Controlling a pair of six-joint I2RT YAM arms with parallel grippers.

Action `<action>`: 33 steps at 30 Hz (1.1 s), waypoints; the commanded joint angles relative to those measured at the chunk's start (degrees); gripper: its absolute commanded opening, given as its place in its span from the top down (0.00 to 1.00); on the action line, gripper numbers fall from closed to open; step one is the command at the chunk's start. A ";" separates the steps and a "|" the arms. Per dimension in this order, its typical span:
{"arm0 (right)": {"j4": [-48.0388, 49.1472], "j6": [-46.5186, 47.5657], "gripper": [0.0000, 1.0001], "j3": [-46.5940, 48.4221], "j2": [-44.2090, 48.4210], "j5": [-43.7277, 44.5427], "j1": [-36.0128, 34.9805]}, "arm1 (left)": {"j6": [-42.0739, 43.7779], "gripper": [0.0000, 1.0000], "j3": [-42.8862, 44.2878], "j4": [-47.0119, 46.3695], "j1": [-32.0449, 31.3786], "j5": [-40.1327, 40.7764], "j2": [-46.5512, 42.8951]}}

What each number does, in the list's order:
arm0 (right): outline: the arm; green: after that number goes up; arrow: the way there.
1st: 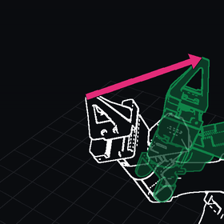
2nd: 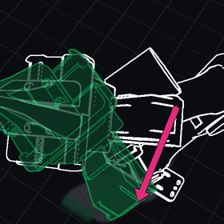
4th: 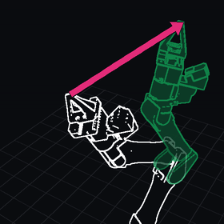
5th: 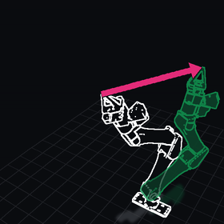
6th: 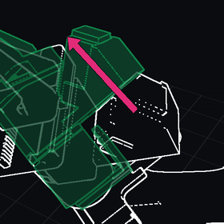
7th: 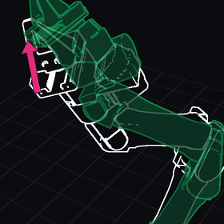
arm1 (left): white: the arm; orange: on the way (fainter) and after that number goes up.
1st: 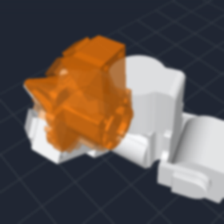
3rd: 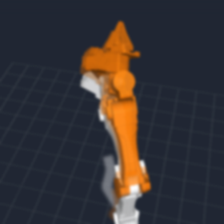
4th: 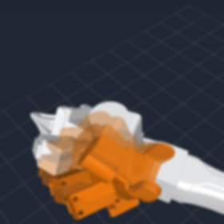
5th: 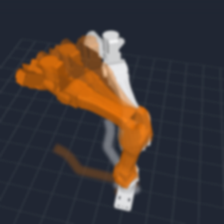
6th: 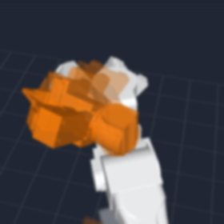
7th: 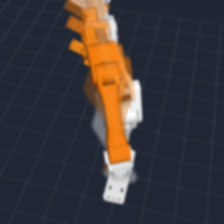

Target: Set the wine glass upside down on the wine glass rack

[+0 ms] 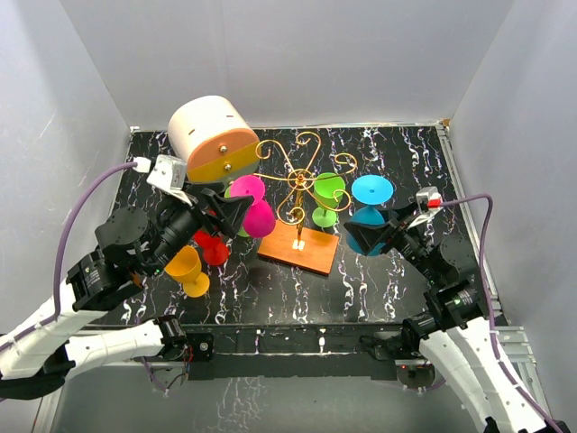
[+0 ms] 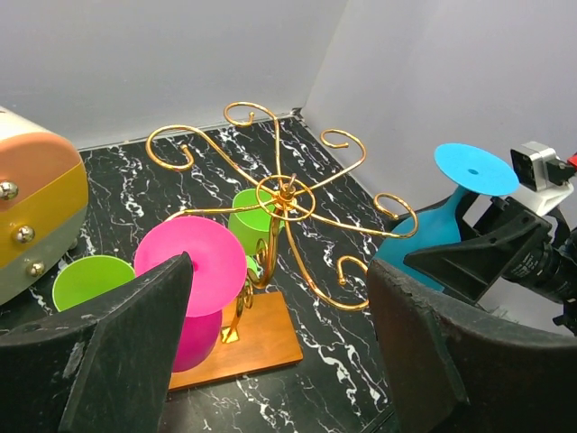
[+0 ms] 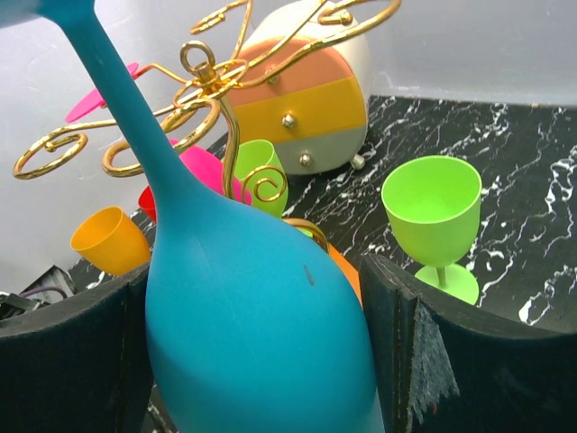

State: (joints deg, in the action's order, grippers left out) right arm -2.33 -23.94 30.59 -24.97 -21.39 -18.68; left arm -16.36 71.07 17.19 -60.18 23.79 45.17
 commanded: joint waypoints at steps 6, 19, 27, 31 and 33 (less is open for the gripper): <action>16.42 1.37 0.54 -4.43 -0.25 0.45 0.11 | -0.39 0.23 0.48 -0.62 -0.20 3.09 -0.77; 29.94 2.06 0.54 -6.31 -10.62 -2.14 0.04 | -1.82 0.23 0.30 -0.50 -0.15 3.63 -1.85; 28.87 2.19 0.55 -4.46 -17.08 -9.18 0.04 | -2.61 0.23 0.48 0.21 -0.20 3.91 -2.77; 29.98 2.19 0.55 -4.21 -19.11 -10.92 0.04 | -2.94 0.23 0.38 0.37 -0.25 3.98 -2.89; 30.71 1.83 0.55 -3.76 -20.29 -11.47 0.04 | -3.05 0.23 0.47 0.39 -0.20 3.91 -2.94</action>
State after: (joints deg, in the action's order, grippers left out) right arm 22.65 -22.37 23.99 -44.03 -29.95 -18.68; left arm -19.09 71.07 17.43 -60.18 27.03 42.76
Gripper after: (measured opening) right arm 0.761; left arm 0.771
